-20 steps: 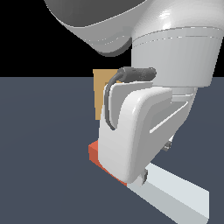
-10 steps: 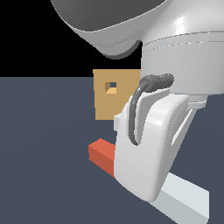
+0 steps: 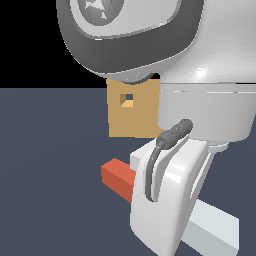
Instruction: Insert the peg into the horizontal hole in a box.
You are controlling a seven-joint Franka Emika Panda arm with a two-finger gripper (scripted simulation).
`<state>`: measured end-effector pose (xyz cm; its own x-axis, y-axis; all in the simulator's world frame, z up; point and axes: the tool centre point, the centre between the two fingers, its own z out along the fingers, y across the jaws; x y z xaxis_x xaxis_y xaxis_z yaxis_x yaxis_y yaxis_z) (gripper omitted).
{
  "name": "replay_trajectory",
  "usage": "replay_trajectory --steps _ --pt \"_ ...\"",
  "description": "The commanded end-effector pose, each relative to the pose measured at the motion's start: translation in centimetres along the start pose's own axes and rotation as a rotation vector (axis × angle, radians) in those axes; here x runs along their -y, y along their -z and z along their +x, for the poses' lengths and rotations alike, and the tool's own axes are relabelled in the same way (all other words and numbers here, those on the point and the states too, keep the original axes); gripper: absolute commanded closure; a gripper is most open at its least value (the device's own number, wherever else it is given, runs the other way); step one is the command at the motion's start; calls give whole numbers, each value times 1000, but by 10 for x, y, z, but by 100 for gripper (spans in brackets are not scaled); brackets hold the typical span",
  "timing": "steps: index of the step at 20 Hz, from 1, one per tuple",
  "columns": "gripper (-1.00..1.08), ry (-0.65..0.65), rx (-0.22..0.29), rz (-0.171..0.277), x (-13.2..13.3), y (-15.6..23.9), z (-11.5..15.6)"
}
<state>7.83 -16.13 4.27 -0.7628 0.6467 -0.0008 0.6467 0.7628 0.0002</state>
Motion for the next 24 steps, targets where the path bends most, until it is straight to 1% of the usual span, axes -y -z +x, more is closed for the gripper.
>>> replay_trajectory --steps 1,4,8,9,24 --pt "-92 1 -1 0 0 -13 1" --pt "-92 2 -1 0 0 -22 0" --pt "-92 2 -1 0 -1 -22 -1" --pt "108 2 -1 0 -1 -22 -1" --pt "108 -10 -2 1 0 -21 2"
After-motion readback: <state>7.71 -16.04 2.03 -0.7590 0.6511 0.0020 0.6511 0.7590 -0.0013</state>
